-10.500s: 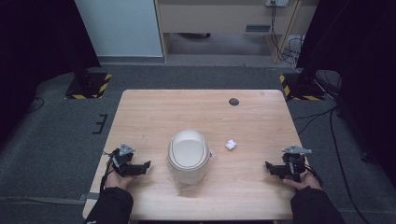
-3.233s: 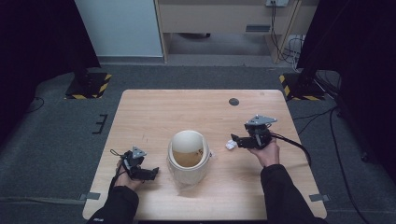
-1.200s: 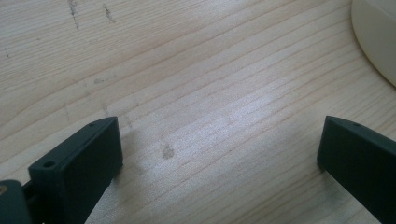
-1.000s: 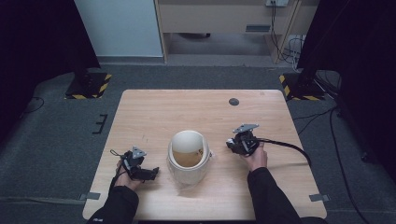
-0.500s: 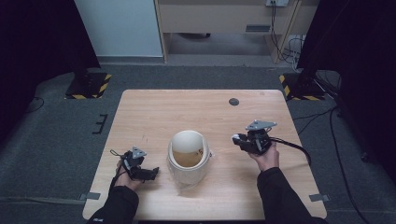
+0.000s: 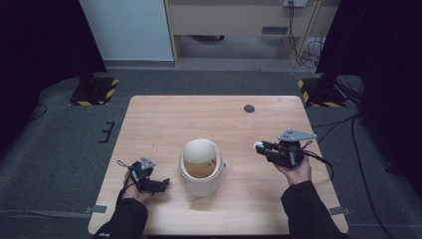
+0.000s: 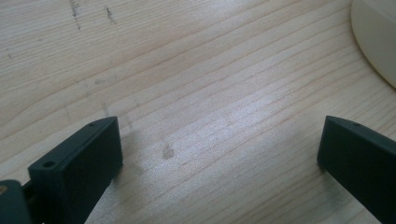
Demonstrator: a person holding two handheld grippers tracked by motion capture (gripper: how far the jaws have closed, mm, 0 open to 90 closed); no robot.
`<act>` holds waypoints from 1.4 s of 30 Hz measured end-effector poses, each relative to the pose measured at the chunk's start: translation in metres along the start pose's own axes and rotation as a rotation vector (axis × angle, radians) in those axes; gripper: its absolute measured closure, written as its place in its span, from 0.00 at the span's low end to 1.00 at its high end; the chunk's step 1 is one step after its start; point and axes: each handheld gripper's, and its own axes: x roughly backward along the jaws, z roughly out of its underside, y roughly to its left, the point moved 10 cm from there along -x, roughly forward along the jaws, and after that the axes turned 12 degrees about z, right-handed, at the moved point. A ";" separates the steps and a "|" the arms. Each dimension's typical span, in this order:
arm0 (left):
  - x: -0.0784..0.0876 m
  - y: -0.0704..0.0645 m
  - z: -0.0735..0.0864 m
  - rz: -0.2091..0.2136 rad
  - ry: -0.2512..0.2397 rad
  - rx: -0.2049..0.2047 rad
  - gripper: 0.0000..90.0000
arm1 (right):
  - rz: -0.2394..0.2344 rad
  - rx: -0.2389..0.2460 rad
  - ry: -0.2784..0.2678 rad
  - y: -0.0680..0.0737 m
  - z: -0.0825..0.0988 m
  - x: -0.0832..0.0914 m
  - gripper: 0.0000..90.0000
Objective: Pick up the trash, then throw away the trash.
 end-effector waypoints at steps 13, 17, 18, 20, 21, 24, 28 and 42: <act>0.000 0.000 0.000 0.006 -0.004 -0.008 0.00 | -0.032 -0.008 -0.146 0.005 -0.040 0.042 0.76; 0.000 0.000 -0.001 0.007 0.000 -0.008 0.00 | -0.055 -0.004 -0.179 0.012 -0.050 0.050 0.76; 0.000 0.000 -0.001 0.007 0.000 -0.008 0.00 | -0.061 -0.004 -0.188 0.015 -0.053 0.053 0.76; -0.001 0.000 -0.001 0.006 -0.002 -0.007 0.00 | -0.070 0.004 -0.198 0.019 -0.056 0.056 0.76; -0.001 0.000 -0.001 0.007 -0.003 -0.008 0.00 | -0.077 0.007 -0.205 0.021 -0.058 0.058 0.76; -0.001 0.000 -0.001 0.006 -0.004 -0.008 0.00 | -0.084 0.009 -0.216 0.025 -0.062 0.060 0.76; -0.001 0.000 -0.001 0.006 -0.009 -0.009 0.00 | -0.106 0.012 -0.232 0.033 -0.066 0.065 0.76; -0.001 0.000 -0.001 0.004 -0.014 -0.009 0.00 | -0.203 0.050 -0.263 0.072 -0.077 0.078 0.76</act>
